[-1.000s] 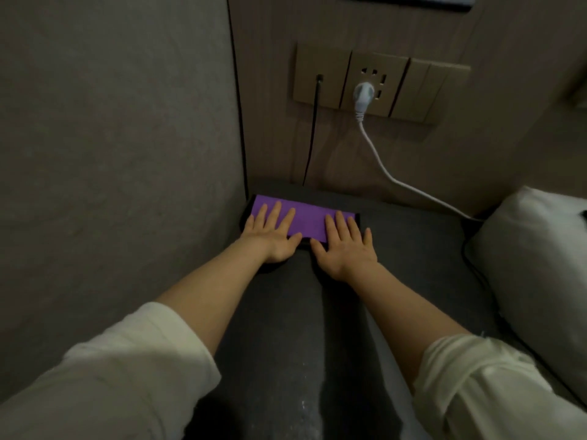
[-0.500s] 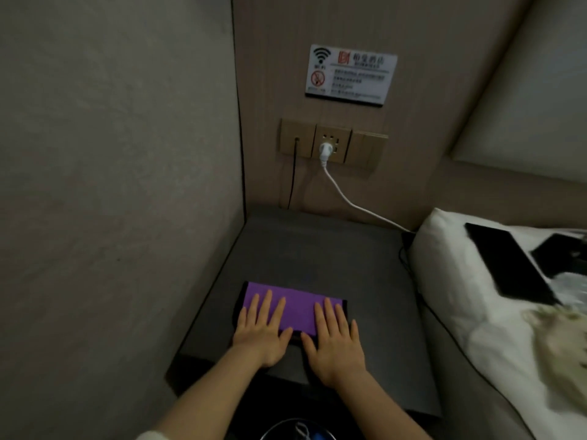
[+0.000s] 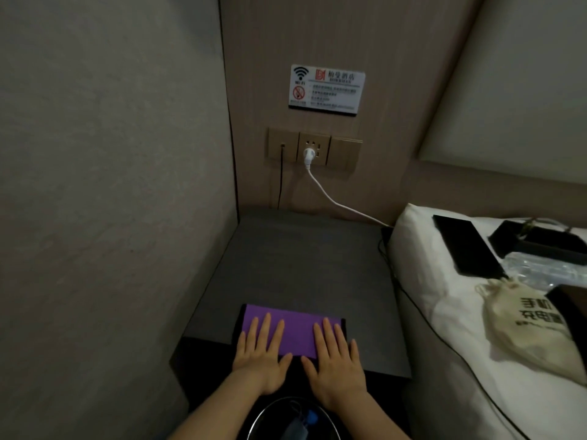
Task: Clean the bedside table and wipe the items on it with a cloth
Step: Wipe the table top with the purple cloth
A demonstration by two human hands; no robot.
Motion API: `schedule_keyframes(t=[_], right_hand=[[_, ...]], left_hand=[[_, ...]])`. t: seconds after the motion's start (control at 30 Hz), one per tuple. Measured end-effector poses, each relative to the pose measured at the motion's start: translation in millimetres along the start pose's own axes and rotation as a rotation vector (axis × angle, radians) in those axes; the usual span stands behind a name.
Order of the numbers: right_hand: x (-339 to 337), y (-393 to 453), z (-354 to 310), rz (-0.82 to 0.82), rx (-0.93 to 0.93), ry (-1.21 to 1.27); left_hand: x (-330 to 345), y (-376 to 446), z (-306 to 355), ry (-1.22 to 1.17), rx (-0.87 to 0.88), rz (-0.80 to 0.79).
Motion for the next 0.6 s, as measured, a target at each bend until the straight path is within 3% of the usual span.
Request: schedule_keyframes(t=[0.6], right_hand=[[-13,36,13,-0.046,0.033,-0.003]], left_hand=[[-22,31,8,-0.018,0.019,-0.008]])
Point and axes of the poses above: each hand's wrist, its own y-axis towards the middle knuckle, its own x-axis out of the palm, z = x × y, the point moved 10 cm from there along y, towards the middle knuckle, and after that the axes turned 9 degrees about -z, right-handed, at the moved point
